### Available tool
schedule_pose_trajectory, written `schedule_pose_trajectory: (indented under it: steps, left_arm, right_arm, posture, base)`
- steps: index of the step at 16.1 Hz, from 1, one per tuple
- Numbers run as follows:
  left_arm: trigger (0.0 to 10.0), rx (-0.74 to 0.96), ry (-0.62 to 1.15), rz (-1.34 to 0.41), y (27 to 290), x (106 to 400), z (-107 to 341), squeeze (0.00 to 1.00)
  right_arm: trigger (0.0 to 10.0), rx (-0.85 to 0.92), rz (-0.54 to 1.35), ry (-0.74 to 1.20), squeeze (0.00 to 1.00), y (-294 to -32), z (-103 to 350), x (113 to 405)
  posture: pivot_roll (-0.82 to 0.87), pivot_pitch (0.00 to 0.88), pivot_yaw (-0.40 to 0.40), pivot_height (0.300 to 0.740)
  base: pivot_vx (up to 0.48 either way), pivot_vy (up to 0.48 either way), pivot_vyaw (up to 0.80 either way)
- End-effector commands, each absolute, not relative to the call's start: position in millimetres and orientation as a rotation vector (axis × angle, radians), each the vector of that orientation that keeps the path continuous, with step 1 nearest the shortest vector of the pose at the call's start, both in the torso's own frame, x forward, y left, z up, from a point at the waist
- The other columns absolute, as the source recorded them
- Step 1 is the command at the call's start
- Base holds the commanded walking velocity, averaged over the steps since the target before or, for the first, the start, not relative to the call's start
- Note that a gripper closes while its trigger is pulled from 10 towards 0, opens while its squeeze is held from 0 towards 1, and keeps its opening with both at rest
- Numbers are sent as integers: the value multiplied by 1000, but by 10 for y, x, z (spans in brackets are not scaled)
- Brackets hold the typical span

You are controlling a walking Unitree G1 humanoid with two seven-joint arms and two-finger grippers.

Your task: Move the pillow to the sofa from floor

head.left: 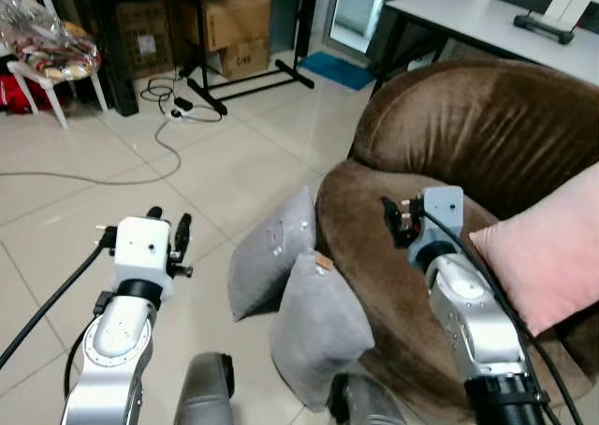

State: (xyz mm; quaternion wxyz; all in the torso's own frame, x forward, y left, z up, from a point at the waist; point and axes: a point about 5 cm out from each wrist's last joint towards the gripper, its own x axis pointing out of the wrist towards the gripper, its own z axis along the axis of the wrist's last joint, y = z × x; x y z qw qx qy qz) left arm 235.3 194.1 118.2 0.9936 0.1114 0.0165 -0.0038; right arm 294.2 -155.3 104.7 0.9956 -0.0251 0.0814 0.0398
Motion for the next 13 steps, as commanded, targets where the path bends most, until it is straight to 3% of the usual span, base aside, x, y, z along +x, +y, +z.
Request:
schedule_pose_trajectory:
  steps: [1,6,11,13]
  left_arm:
    - [10000,214,21,-39,1845,2364,1190,0]
    - [10000,212,22,-42,1837,2362,1184,0]
    - [10000,231,28,-32,1850,2361,1172,0]
    - [10000,236,26,-16,1853,2363,1175,0]
  right_arm:
    - [10000,-61,45,165,0,-1677,1041,2947]
    - [10000,-59,47,178,0,-1675,1015,2930]
    - [10000,-55,103,202,0,-1608,969,2916]
    - [10000,-45,125,206,0,-1584,960,2906]
  posture:
    - [104,0,-121,621]
    - [103,0,-122,621]
    - [105,0,-121,621]
    - [106,0,-123,601]
  base:
    - [319,0,0]
    - [308,0,-598]
    - [108,0,0]
    - [0,0,0]
